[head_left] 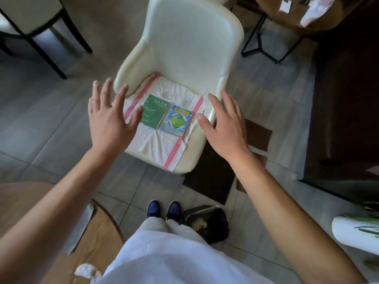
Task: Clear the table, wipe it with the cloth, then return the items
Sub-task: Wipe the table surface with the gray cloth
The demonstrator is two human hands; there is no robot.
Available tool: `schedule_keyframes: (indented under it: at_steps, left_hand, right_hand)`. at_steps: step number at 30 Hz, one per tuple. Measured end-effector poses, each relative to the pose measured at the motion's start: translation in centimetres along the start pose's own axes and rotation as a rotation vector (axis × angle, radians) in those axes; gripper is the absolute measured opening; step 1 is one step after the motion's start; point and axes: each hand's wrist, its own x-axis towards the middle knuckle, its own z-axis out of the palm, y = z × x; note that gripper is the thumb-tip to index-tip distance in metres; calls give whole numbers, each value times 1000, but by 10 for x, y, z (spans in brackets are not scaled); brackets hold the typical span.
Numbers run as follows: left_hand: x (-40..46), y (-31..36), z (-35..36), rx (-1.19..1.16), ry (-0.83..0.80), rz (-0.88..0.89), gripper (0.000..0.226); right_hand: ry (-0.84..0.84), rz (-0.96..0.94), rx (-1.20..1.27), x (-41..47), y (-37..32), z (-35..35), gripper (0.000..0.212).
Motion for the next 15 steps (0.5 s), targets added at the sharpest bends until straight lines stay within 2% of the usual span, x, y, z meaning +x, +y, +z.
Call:
schedule_keyframes:
  at_steps: [10,15]
  left_hand:
    - [-36,-49,-21,-4,-50,-49,68]
    - [-63,-64,-26,16,-60,-102,64]
  right_hand:
    - [-13,-31,-46,-40,-33,11,65]
    - [-16,-79,-83,-59,-42,15,64]
